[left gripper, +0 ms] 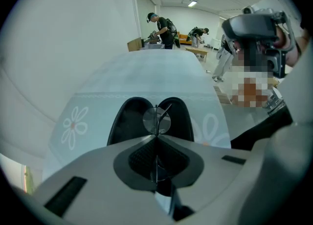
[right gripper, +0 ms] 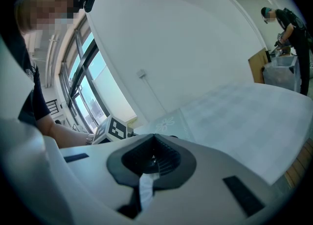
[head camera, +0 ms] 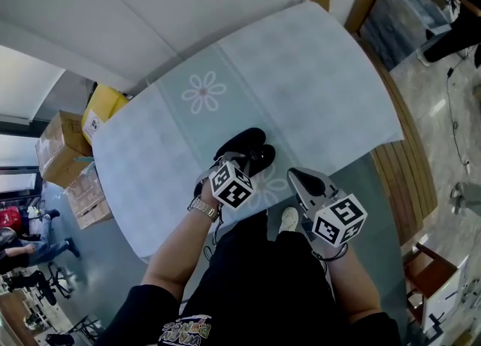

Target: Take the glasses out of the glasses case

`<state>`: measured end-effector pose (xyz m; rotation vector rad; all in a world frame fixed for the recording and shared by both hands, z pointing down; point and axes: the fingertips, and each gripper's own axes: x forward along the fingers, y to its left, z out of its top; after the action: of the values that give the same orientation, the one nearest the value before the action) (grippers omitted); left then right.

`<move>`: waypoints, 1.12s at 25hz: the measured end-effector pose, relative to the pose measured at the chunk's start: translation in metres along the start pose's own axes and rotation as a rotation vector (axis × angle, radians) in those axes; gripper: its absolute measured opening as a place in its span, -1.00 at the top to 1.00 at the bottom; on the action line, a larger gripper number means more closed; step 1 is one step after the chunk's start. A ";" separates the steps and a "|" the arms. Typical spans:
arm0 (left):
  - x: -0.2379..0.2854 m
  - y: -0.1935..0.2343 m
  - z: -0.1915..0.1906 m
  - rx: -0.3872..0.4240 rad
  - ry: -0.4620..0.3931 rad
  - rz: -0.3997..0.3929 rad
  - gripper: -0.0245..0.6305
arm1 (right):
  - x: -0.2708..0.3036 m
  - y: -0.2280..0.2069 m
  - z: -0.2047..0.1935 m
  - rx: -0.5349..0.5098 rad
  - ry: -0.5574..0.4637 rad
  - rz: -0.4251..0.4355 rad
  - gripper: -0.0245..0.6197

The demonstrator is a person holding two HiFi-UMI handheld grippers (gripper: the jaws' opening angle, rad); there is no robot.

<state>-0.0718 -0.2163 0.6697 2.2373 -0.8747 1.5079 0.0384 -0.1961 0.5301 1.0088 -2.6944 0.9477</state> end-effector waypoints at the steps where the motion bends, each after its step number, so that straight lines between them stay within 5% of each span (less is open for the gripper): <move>1: -0.002 0.001 0.000 -0.006 -0.007 0.006 0.83 | 0.000 0.001 0.000 -0.003 -0.001 0.004 0.85; 18: -0.064 0.011 0.013 -0.254 -0.209 0.121 0.83 | -0.019 0.023 0.013 -0.072 -0.011 0.069 0.85; 28: -0.143 -0.006 0.039 -0.518 -0.555 0.101 0.83 | -0.045 0.039 0.025 -0.170 -0.019 0.117 0.85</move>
<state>-0.0768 -0.1881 0.5243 2.2350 -1.3626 0.5688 0.0514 -0.1630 0.4756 0.8398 -2.8193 0.7132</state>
